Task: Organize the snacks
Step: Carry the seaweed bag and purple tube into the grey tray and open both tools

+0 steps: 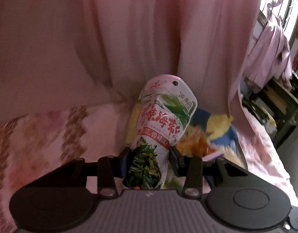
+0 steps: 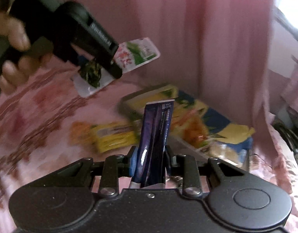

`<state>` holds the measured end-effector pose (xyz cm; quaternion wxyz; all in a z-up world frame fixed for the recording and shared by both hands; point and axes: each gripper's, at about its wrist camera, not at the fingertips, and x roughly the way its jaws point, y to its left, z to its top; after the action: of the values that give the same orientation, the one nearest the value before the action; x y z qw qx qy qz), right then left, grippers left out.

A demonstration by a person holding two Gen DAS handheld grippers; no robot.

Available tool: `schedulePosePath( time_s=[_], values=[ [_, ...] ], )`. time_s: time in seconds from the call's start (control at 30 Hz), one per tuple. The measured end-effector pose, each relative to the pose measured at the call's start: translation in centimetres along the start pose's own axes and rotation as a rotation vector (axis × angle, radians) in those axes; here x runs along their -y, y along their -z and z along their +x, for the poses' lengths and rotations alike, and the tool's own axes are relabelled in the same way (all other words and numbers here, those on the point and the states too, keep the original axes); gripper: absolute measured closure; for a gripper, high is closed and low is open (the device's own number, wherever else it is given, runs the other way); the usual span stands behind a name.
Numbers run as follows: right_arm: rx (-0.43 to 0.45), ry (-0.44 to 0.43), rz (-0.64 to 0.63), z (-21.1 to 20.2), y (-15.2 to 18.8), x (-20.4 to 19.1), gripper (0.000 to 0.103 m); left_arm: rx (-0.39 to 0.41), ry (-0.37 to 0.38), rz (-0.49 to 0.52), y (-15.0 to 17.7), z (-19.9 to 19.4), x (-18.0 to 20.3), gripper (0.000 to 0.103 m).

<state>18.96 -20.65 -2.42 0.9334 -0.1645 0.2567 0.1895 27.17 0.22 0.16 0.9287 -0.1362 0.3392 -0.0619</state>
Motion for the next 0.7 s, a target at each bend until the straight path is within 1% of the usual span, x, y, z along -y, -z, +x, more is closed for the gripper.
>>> schedulePosePath(
  time_s=[0.07,0.13,0.27,0.37,0.43,0.5,0.57,0.63,0.7],
  values=[
    [0.013,0.036,0.063,1.2,-0.4,1.9,0.072,0.036,0.005,0.011,-0.5,1.7,1.3,0.056],
    [0.03,0.069,0.116,2.0,-0.7,3.9,0.072,0.052,0.033,0.017,-0.9,3.7,2.3,0.056],
    [0.066,0.125,0.209,3.9,-1.7,7.7,0.072,0.045,0.07,0.043,-1.5,7.3,3.6,0.056],
    [0.083,0.146,0.269,5.5,-2.1,10.1,0.072,0.057,0.09,0.077,-1.5,9.4,4.4,0.056],
    [0.079,0.151,0.316,6.8,-2.1,11.5,0.072,0.096,0.078,0.121,-1.4,10.0,5.0,0.056],
    [0.066,0.161,0.36,8.0,-2.0,12.6,0.072,0.114,0.074,0.136,-1.6,10.6,5.5,0.056],
    [0.049,0.171,0.381,9.3,-1.8,13.2,0.072,0.108,0.091,0.14,-1.6,11.0,5.8,0.056],
    [0.031,0.177,0.404,10.3,-1.6,13.8,0.072,0.104,0.091,0.152,-1.5,11.4,6.0,0.056],
    [0.016,0.172,0.425,11.0,-1.5,14.1,0.072,0.082,0.093,0.167,-1.3,12.2,6.1,0.056]
  ],
)
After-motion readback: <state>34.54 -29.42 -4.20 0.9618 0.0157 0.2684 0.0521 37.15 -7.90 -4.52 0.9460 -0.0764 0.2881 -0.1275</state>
